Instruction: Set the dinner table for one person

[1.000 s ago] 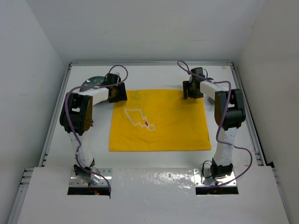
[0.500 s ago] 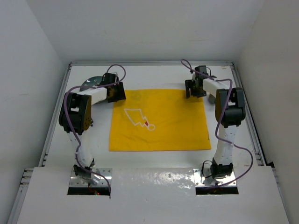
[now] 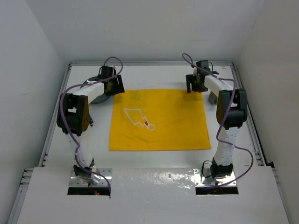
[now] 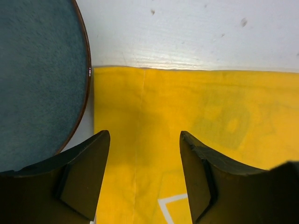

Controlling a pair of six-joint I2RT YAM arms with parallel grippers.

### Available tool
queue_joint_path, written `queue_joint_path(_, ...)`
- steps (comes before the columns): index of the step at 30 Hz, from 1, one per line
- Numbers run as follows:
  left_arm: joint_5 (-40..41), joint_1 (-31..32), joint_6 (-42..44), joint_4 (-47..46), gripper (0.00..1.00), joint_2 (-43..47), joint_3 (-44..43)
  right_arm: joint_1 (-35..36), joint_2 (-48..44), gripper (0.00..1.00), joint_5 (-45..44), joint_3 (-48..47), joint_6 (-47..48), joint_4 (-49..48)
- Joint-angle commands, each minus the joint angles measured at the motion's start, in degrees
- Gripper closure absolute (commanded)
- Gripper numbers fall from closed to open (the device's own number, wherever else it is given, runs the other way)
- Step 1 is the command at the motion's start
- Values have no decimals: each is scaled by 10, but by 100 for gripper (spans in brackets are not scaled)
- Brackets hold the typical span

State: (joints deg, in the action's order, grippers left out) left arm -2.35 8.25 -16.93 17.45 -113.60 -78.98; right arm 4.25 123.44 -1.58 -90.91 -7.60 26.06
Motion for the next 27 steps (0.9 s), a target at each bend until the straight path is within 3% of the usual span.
queue_joint_path(1,6,-7,-7,28,39,89,-42,2,-113,30,-11,15,-15,-21)
queue_joint_path(4,21,-10,-26,50,28,163,-30,3,-184,29,-18,51,-44,-29)
queue_joint_path(8,-3,-54,-64,38,1,278,41,3,-273,24,-15,110,-88,-29)
queue_joint_path(12,-17,-81,-106,39,0,398,133,4,-368,16,-4,190,-121,-37)
queue_joint_path(17,-18,-97,-122,49,0,476,215,3,-498,11,7,320,-174,-54)
queue_joint_path(22,-34,-105,-174,13,3,484,283,3,-572,10,14,411,-193,-41)
queue_joint_path(27,-130,-169,-244,-77,10,465,373,3,-610,10,32,441,-215,-33)
